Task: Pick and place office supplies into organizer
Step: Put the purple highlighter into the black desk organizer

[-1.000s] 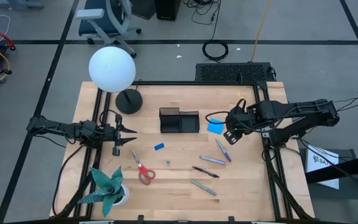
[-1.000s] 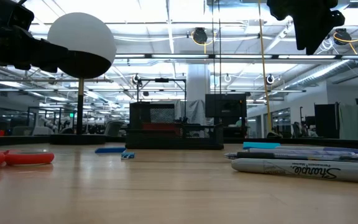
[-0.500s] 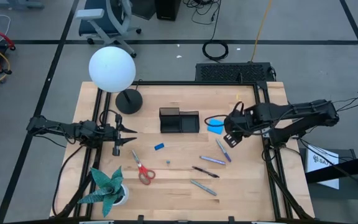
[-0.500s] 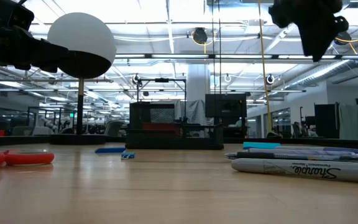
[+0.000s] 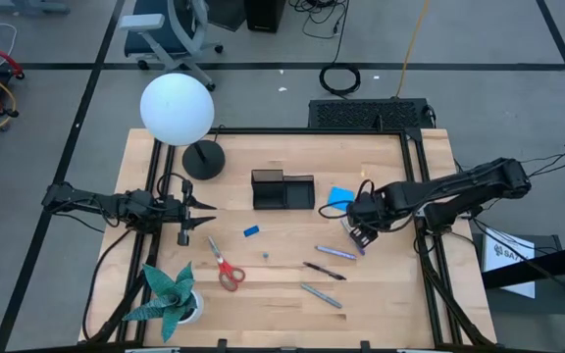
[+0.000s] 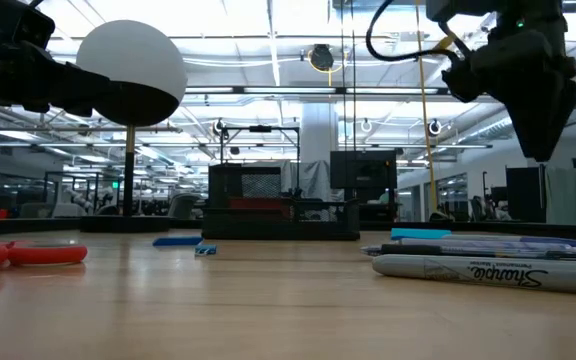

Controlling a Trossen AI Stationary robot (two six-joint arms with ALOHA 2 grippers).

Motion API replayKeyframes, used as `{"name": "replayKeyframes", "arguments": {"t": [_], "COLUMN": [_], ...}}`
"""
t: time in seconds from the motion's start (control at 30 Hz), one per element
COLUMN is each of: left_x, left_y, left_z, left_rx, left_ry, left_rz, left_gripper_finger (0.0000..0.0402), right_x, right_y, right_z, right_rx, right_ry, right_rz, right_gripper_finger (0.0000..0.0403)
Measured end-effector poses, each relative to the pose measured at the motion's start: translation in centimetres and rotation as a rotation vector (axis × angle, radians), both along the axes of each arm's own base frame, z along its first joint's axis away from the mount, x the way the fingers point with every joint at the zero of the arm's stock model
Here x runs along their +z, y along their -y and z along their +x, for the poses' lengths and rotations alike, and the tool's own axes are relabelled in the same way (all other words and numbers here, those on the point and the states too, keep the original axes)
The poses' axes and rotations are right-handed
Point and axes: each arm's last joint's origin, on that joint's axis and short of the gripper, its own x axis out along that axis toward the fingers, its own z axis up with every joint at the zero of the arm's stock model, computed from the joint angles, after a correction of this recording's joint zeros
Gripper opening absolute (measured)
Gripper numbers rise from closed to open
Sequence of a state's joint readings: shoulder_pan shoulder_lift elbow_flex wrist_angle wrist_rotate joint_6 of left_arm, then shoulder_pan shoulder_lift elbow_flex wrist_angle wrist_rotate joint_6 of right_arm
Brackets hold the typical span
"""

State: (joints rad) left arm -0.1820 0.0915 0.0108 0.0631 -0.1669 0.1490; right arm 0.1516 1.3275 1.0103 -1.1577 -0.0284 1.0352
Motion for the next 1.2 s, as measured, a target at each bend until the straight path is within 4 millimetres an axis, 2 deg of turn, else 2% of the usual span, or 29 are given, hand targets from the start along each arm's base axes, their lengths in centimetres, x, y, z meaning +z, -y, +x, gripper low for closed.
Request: {"name": "replayKeyframes", "arguments": {"t": [0.73, 1.2], "left_x": [0.0, 0.0], "left_y": [0.0, 0.0], "left_z": [0.0, 0.0], "left_rx": [0.0, 0.0], "left_ry": [0.0, 0.0], "left_rz": [0.0, 0.0], "left_gripper_finger": [0.012, 0.012], "right_x": [-3.9, -4.3], "right_y": [-0.7, -0.4], "right_z": [3.6, 4.4], "right_rx": [0.065, 0.068], "right_ry": [-0.011, 0.026], "right_rz": [-0.06, -0.087], "right_gripper_finger": [0.018, 0.018]}}
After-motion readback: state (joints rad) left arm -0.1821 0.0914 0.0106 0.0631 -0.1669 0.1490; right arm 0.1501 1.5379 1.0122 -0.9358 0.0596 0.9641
